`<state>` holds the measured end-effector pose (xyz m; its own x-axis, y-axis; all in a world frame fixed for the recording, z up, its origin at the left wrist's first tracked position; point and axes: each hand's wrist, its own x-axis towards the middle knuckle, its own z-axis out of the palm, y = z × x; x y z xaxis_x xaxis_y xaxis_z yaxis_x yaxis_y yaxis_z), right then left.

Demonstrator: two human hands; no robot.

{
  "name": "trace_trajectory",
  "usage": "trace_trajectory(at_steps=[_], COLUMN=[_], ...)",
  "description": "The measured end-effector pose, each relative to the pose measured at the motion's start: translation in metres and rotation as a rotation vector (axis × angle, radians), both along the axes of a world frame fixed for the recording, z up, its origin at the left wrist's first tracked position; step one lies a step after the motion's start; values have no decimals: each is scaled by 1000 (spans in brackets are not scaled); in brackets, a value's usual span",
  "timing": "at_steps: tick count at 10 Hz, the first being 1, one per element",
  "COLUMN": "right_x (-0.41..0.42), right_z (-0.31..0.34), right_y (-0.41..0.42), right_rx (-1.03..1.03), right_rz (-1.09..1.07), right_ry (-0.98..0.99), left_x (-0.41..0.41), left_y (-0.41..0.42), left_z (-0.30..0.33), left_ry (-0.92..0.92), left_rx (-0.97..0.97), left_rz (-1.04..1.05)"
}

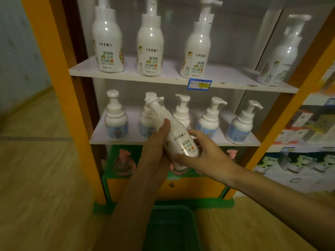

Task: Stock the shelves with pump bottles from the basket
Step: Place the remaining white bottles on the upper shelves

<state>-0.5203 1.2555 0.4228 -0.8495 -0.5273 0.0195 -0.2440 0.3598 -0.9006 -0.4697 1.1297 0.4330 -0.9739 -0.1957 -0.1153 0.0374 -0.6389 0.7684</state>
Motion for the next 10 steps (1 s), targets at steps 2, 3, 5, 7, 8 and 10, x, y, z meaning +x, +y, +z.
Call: trace_trajectory(at_steps=[2, 3, 5, 7, 8, 10], right_x=[-5, -5, -23, -71, -98, -136], right_z=[-5, 1, 25, 73, 90, 107], right_y=[4, 12, 44, 73, 80, 74], right_rx=[-1, -20, -107, -212, -235, -206], right_rz=[-48, -153, -355, -562, -657, -710], right_ry=[-22, -8, 243, 388, 433, 447], left_x=[12, 2, -34, -44, -47, -66], left_y=[13, 19, 21, 37, 44, 47], left_z=[12, 16, 1, -3, -3, -16], left_ry=[128, 183, 168, 183, 198, 199], left_rx=[-5, 31, 270, 488, 552, 597], left_rz=[-13, -34, -37, -98, -113, -141])
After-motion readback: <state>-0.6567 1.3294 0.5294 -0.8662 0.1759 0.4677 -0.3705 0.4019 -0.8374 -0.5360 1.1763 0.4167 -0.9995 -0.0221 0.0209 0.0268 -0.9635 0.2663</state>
